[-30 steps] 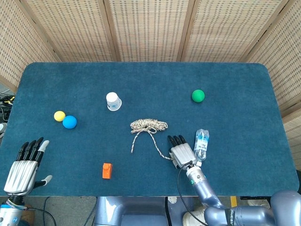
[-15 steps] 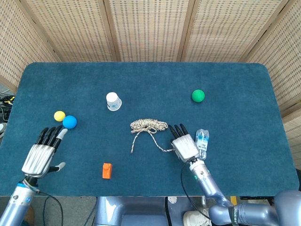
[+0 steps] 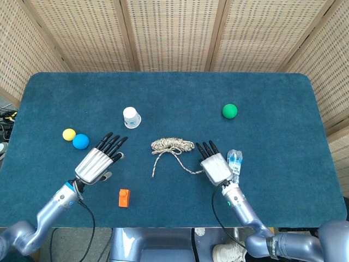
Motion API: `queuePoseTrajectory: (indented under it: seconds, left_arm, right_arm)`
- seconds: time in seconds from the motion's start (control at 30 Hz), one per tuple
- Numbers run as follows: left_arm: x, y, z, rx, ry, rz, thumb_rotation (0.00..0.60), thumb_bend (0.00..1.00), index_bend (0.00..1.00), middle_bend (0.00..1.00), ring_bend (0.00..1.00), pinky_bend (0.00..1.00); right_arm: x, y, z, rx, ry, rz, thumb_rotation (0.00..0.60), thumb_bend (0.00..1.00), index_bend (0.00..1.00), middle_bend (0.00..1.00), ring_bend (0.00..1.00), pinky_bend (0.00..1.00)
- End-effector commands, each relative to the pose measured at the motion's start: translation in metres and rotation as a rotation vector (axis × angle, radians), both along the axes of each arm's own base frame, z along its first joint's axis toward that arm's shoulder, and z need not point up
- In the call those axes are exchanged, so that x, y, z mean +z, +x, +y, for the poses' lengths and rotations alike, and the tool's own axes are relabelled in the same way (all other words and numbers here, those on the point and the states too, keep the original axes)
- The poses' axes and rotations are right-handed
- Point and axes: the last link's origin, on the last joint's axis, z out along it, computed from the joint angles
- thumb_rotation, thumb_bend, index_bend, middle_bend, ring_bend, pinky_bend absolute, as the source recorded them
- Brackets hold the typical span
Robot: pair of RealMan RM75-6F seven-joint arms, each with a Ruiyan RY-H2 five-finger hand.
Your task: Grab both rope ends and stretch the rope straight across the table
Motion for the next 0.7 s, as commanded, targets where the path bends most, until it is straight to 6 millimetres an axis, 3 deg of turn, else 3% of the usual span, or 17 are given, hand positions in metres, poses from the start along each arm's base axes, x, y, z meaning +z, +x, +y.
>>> queuePoseTrajectory:
  seconds: [0.03,0.4,0.7]
  left_arm:
    - [-0.031,0.014,0.011,-0.081,-0.065,0.037,0.6,0.18,0.4,0.0,0.0,0.0]
    - [-0.085,0.036,0.024,-0.183,-0.119,0.127,0.6,0.31,0.46,0.0,0.0,0.0]
    - [-0.106,0.046,0.027,-0.201,-0.13,0.197,0.6,0.32,0.47,0.0,0.0,0.0]
  right_arm:
    - [0.0,0.0,-0.002,-0.009,0.008,-0.001,0.6,0.48,0.68,0.0,0.0,0.0]
    - [-0.004,-0.002,-0.012,-0.03,0.039,-0.006,0.6,0.48,0.68,0.0,0.0,0.0]
    - [-0.003,-0.001,-0.017,-0.033,0.04,-0.02,0.6,0.48,0.68,0.0,0.0,0.0]
